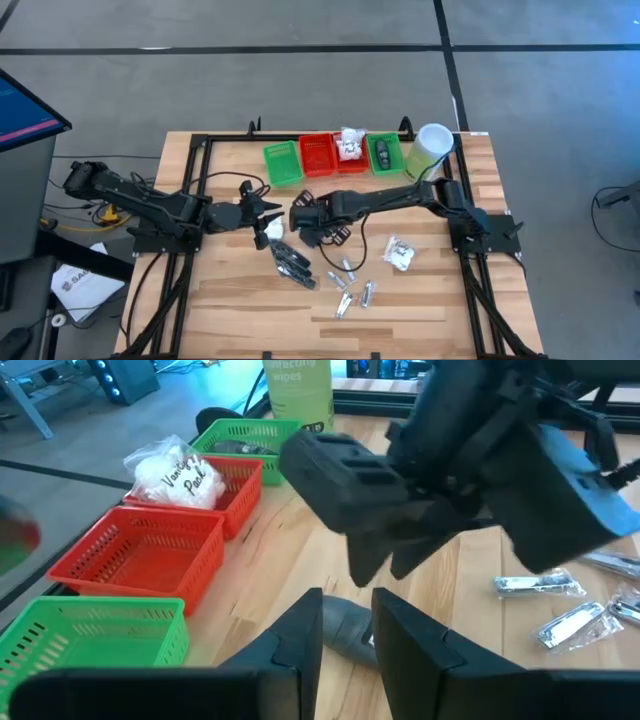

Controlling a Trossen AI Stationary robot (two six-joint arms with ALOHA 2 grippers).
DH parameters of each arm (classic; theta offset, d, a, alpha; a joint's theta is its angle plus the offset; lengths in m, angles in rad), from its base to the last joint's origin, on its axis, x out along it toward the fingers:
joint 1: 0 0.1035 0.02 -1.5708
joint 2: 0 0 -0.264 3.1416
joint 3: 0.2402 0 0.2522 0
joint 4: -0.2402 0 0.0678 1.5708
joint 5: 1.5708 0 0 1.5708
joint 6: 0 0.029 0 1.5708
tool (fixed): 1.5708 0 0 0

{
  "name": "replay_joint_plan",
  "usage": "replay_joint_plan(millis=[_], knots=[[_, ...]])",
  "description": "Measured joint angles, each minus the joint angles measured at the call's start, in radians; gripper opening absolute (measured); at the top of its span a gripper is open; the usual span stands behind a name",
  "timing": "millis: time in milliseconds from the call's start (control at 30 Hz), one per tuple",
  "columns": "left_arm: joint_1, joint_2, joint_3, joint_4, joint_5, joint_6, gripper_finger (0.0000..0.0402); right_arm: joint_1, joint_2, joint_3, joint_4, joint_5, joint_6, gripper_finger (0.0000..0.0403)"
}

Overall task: Pick & Place Travel size toiletries
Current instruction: Put the gray deodorant into the right green bin

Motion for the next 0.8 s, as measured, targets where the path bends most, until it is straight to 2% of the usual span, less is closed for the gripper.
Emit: replay_joint_plan(millis=[133,267,567,800], knots=[[0.0,0.0,0.0,0.0,0.0,0.0,0.008,0.01,0.001,0.0,0.012,-0.01,-0.058,0.0193],[0.0,0.0,-0.001,0.001,0.0,0.0,0.008,0.008,0.001,0.0,0.036,-0.076,-0.065,0.0207],[0.0,0.0,-0.001,0.001,0.0,-0.001,0.008,-0.004,0.001,-0.003,0.042,-0.082,-0.064,0.0246],[0.0,0.0,-0.001,0.001,0.0,-0.001,0.008,-0.021,0.0,-0.067,0.094,-0.102,-0.09,0.0251]])
